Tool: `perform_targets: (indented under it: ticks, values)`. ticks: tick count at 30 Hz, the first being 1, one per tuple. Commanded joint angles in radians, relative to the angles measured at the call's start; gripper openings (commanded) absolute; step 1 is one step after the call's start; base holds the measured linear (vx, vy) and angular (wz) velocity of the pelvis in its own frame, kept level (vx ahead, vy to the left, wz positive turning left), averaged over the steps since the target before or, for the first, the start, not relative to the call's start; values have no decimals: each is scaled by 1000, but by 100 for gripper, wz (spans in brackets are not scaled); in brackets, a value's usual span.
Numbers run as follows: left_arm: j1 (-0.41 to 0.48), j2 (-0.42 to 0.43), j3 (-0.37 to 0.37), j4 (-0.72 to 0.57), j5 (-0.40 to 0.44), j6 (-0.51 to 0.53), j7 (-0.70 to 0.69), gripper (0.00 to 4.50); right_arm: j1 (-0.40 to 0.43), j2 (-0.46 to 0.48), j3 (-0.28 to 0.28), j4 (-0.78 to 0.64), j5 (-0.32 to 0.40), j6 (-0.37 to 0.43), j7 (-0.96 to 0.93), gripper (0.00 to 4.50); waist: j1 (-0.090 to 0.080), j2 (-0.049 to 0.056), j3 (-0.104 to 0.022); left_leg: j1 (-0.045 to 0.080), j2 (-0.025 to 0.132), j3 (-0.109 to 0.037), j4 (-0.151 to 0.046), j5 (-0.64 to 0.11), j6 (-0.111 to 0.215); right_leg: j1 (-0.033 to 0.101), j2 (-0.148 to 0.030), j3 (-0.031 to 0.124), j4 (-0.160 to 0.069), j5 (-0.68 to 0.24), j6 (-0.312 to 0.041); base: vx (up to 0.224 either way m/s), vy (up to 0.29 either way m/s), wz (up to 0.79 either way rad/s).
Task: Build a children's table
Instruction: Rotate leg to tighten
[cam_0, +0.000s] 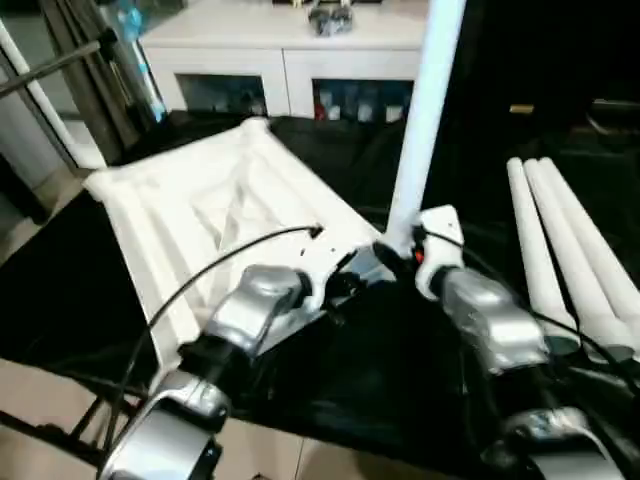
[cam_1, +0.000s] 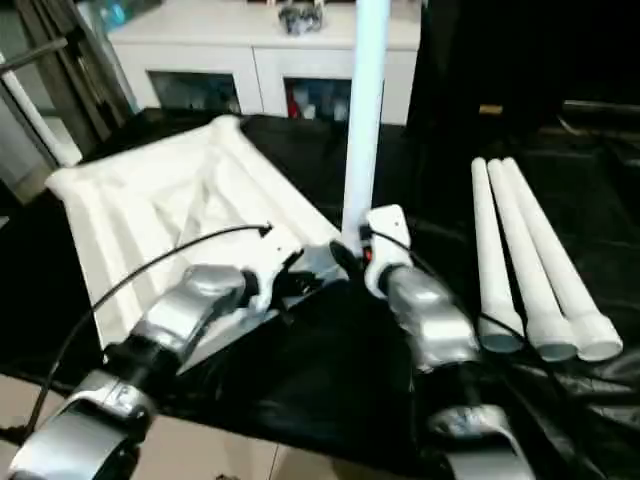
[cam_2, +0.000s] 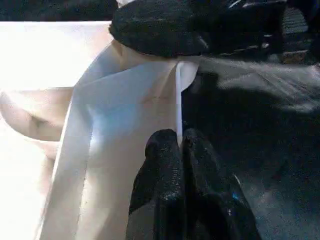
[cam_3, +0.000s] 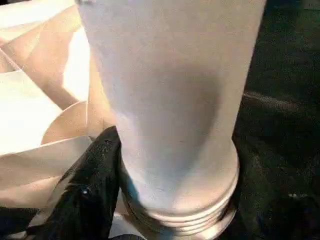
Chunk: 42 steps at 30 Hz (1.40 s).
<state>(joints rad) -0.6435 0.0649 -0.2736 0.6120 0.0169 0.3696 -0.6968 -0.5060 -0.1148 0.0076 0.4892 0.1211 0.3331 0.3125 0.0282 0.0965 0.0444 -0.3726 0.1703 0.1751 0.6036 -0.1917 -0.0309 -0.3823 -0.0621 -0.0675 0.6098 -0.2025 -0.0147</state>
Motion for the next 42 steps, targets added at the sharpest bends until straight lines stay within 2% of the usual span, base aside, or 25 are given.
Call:
perform_targets:
  ticks: [1, 5, 7, 8, 12, 13, 16, 20, 25, 26, 27, 33, 35, 40, 42]
  values:
    - [-11, -18, -34, -21, 7, -46, -41, 0, 23, 44, 30, 29, 15, 22, 46, 348, 3, -16, -57, 5, 51, -27, -72, -200, 43, 40, -88, 51, -96, -267, -183, 0, 0, 0]
    - [11, 14, -39, -46, -3, -70, -100, 0, 25, 13, 47, -2, 10, -2, 111, 385, 5, -17, -62, 2, 53, -26, -69, -158, 63, 46, -89, 50, -84, -174, -209, 0, 0, 0]
    - [31, 50, -50, -76, -13, -78, -152, 0, 31, -38, 67, -44, 14, -7, 177, 392, 9, -17, -61, 1, 55, -26, -69, -154, 75, 47, -90, 49, -82, -160, -219, 0, 0, 0]
    - [34, 57, -52, -81, -14, -79, -162, 0, 32, -49, 71, -52, 15, -7, 191, 414, 9, -17, -60, 2, 57, -25, -69, -154, 76, 46, -90, 49, -82, -159, -220, 0, 0, 0]
    - [63, 120, -61, -120, -31, -92, -255, 0, 47, -168, 107, -121, 0, -12, 327, 427, 12, -16, -61, 2, 58, -25, -68, -142, 81, 45, -88, 49, -78, -129, -232, 0, 0, 0]
    - [67, 130, -62, -125, -33, -97, -273, 0, 50, -186, 113, -129, -6, -15, 350, 439, 16, -17, -66, 0, 60, -25, -64, -114, 89, 47, -89, 50, -71, -88, -235, 0, 0, 0]
    - [89, 178, -72, -162, -52, -105, -363, 0, 74, -267, 132, -184, 2, -23, 480, 439, 22, -16, -66, -2, 61, -24, -60, -101, 107, 47, -89, 50, -67, -50, -242, 0, 0, 0]
    - [111, 227, -82, -203, -73, -102, -445, 0, 103, -335, 151, -242, 37, -21, 598, 439, 34, -16, -67, -3, 61, -21, -57, -95, 123, 43, -88, 48, -66, -54, -244, 0, 0, 0]
    - [132, 262, -89, -242, -94, -87, -508, 0, 116, -366, 165, -281, 79, 9, 675, 439, 37, -16, -64, -1, 63, -22, -61, -126, 106, 39, -86, 48, -71, -112, -239, 0, 0, 0]
    - [134, 264, -88, -245, -95, -86, -510, 0, 118, -367, 166, -285, 78, 14, 684, 414, 37, -16, -63, -1, 63, -22, -62, -128, 103, 39, -86, 48, -70, -117, -239, 0, 0, 0]
    - [135, 265, -88, -245, -94, -87, -510, 0, 118, -366, 166, -286, 78, 17, 689, 414, 37, -20, -64, -2, 62, -22, -61, -121, 102, 41, -85, 48, -70, -113, -238, 0, 0, 0]
    - [142, 271, -90, -253, -96, -86, -513, 0, 121, -355, 175, -291, 86, 31, 696, 368, 39, -18, -67, -4, 61, -23, -57, -88, 110, 42, -86, 48, -65, -78, -239, 0, 0, 0]
    - [144, 271, -89, -256, -95, -85, -514, 0, 123, -354, 178, -294, 92, 37, 699, 335, 38, -18, -67, -3, 61, -23, -57, -88, 113, 40, -85, 47, -65, -79, -239, 0, 0, 0]
    - [148, 268, -90, -253, -91, -87, -506, 0, 146, -346, 186, -317, 95, 54, 705, 313, 39, -18, -68, -3, 61, -23, -57, -89, 109, 41, -86, 48, -65, -85, -236, 0, 0, 0]
    - [148, 266, -91, -251, -91, -87, -502, 0, 151, -342, 187, -319, 96, 57, 702, 290, 40, -17, -67, -2, 61, -23, -58, -100, 105, 41, -86, 47, -67, -96, -234, 0, 0, 0]
